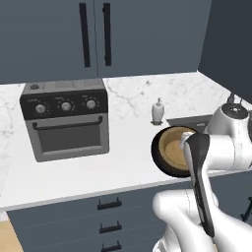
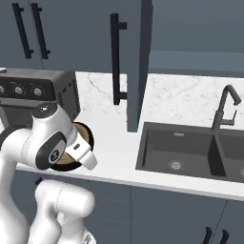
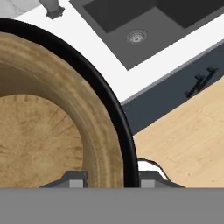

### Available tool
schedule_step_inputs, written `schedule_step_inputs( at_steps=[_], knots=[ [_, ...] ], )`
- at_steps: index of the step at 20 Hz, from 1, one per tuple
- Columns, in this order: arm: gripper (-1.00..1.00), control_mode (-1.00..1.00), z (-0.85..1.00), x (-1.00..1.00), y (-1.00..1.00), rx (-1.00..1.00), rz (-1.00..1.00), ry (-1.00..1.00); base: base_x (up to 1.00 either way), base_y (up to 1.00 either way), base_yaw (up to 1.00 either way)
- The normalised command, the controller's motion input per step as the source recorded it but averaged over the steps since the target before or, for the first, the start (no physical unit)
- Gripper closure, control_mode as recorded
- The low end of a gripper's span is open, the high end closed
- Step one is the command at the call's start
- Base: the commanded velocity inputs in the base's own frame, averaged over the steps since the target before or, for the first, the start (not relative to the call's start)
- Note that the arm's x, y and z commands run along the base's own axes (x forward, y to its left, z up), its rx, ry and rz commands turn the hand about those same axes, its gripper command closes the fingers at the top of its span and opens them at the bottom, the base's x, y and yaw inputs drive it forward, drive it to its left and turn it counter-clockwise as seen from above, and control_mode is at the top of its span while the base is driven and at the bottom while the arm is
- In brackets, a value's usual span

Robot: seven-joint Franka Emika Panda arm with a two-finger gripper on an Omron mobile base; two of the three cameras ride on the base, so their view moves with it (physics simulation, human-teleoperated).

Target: Pick up the bowls on the counter and stack them on top of one another in the open cabinet. Place the smaller bowl on top of the larger bowl.

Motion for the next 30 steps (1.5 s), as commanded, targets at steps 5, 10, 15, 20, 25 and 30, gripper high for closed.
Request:
schedule_step_inputs(
  at_steps=[5,10,15,20,25,30],
  knots=[
    [1.0,1.0,0.0,0.0,0.0,0.0,0.0,0.0,-1.0,-0.14,-0.01],
    [1.0,1.0,0.0,0.0,0.0,0.0,0.0,0.0,-0.7,-0.66,-0.21],
    [1.0,1.0,0.0,0.0,0.0,0.0,0.0,0.0,0.06,-1.0,-0.28],
    [1.0,1.0,0.0,0.0,0.0,0.0,0.0,0.0,0.57,-1.0,0.11],
    [1.0,1.0,0.0,0.0,0.0,0.0,0.0,0.0,0.95,-0.71,0.24],
    [1.0,1.0,0.0,0.0,0.0,0.0,0.0,0.0,0.5,-0.35,0.18]
  ],
)
